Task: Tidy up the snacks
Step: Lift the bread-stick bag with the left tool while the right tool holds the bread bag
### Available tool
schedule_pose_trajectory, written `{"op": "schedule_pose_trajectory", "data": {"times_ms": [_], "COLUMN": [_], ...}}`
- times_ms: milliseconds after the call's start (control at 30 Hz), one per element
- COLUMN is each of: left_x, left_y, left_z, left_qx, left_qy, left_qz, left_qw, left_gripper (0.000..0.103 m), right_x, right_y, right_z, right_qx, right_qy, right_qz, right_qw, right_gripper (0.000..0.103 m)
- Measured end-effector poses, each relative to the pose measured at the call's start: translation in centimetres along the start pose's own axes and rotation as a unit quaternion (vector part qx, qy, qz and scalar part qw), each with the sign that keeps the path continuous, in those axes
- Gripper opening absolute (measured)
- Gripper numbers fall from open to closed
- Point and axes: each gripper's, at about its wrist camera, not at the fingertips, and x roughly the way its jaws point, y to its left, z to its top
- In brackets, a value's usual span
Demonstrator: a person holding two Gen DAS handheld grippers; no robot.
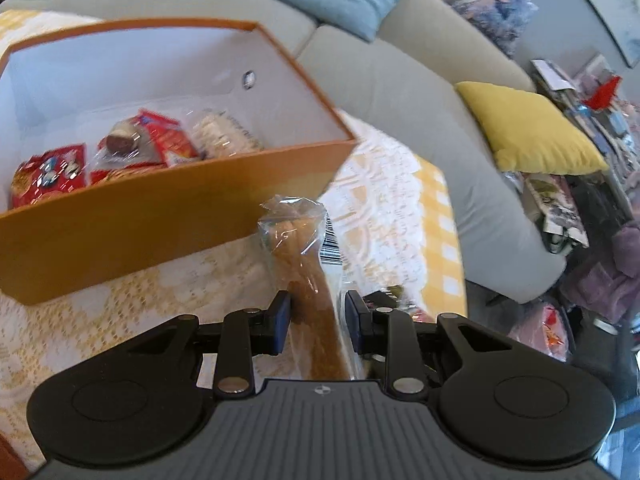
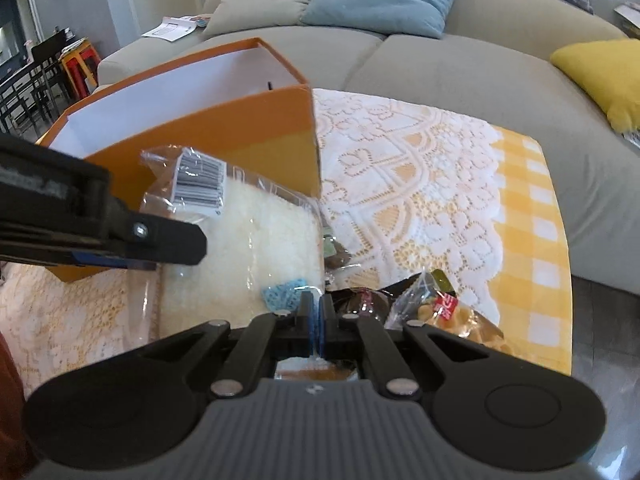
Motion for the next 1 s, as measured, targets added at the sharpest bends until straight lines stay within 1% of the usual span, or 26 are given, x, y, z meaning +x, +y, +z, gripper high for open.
{"op": "schedule_pose_trajectory", "data": {"times_ms": [133,400,533,600,667,767,833,1000], "left_x": [0.5,3.2,4.3,4.3,4.0,2.9,1.9,-1.4], "left_y": [-1.3,-2.3,-2.1,-2.2,-2.3,-2.1,-1.9,-2.3], "left_z": [0.3,0.9,1.0,0.7,0.3,-0.1,-0.3,0.0], "left_qx": [0.020,0.032,0.029,0.038,0.053,0.049,0.045,0.057], "left_qy": [0.000,0.005,0.012,0.010,0.012,0.021,0.032,0.046], "left_qz": [0.016,0.049,0.081,0.092,0.105,0.101,0.100,0.119], "left_qw": [0.9997,0.9982,0.9963,0.9949,0.9930,0.9935,0.9935,0.9902], "left_gripper": [0.032,0.032,0.033,0.034,0.034,0.032,0.030,0.027], "right_x": [0.3,0.5,0.9,1.0,0.9,0.7,0.5,0.0], "right_y": [-0.9,-2.1,-3.1,-3.2,-3.0,-2.7,-2.6,-1.0], "right_z": [0.2,0.2,0.1,0.1,0.0,0.1,0.2,0.1], "right_qx": [0.024,0.050,0.075,0.078,0.069,0.064,0.070,0.065], "right_qy": [0.003,0.006,0.010,0.011,0.010,0.007,0.005,0.016], "right_qz": [0.008,0.025,0.045,0.051,0.053,0.062,0.082,0.144], "right_qw": [1.000,0.998,0.996,0.996,0.996,0.996,0.994,0.987], "right_gripper": [0.000,0.000,0.000,0.000,0.000,0.000,0.000,0.000]}}
